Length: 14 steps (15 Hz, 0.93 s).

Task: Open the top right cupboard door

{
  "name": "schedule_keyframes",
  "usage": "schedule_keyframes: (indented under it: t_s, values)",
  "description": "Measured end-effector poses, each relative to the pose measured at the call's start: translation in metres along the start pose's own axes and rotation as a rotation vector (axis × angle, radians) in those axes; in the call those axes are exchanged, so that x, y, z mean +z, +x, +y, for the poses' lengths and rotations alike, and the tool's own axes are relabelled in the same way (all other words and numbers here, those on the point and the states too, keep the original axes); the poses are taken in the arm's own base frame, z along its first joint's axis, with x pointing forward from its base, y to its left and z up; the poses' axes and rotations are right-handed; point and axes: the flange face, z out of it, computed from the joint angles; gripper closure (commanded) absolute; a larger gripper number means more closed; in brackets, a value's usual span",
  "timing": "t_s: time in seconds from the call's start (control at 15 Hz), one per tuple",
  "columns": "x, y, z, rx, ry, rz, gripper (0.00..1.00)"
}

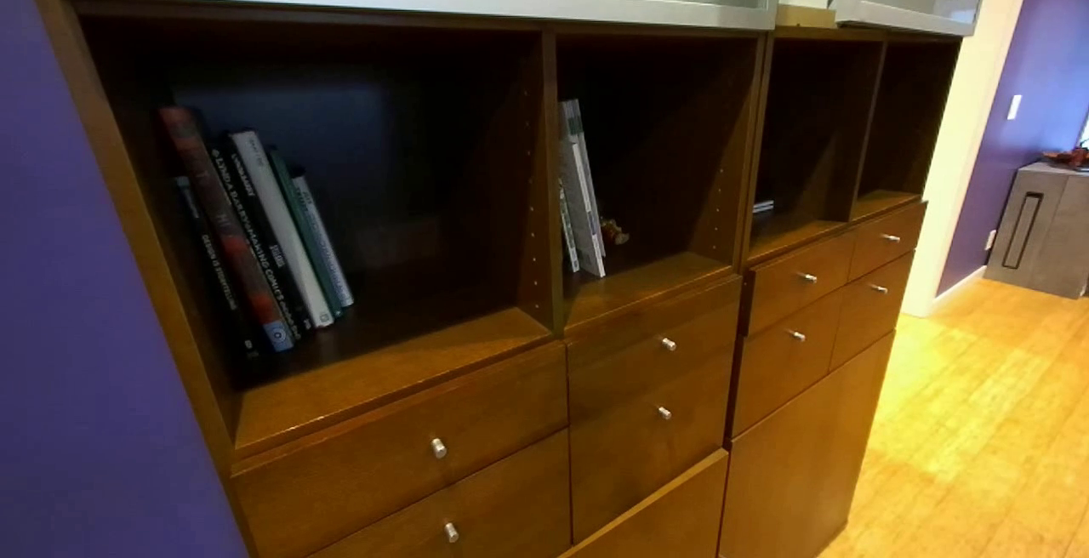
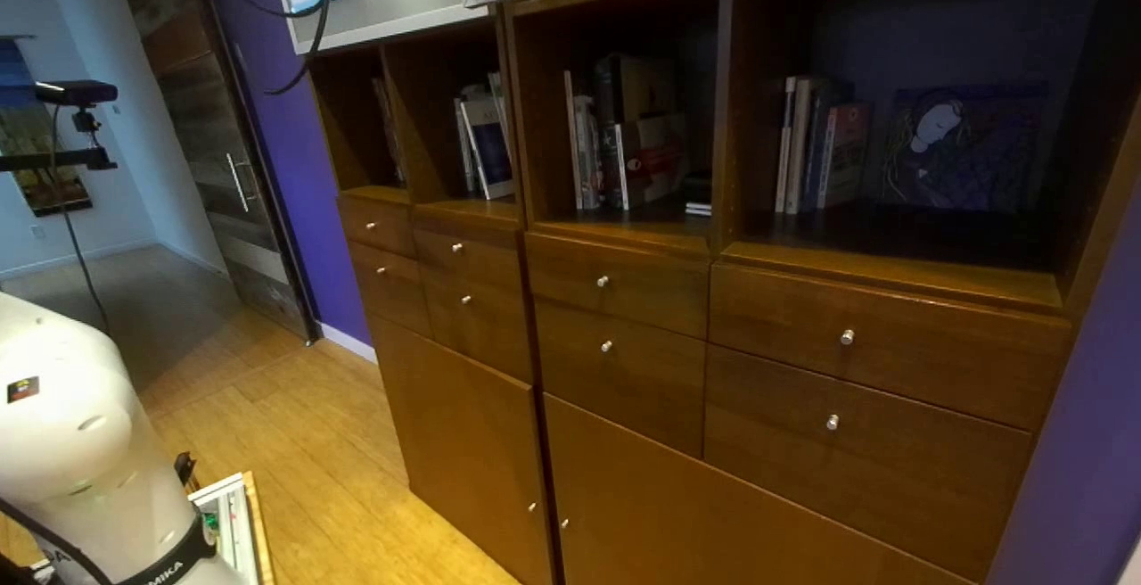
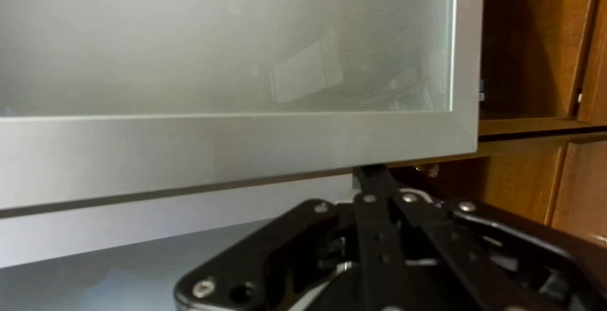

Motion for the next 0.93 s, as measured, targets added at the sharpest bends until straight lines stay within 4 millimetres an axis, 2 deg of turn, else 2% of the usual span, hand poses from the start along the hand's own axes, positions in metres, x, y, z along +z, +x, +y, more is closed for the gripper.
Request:
schedule_keyframes:
  t_s: [0.53,0.93]
  values:
    - [-0.076,-0.016,-0.023,0.059,0.037,-0.062,1.0]
    - [-0.117,-0.029,-0.047,0.102,0.05,-0.103,1.0]
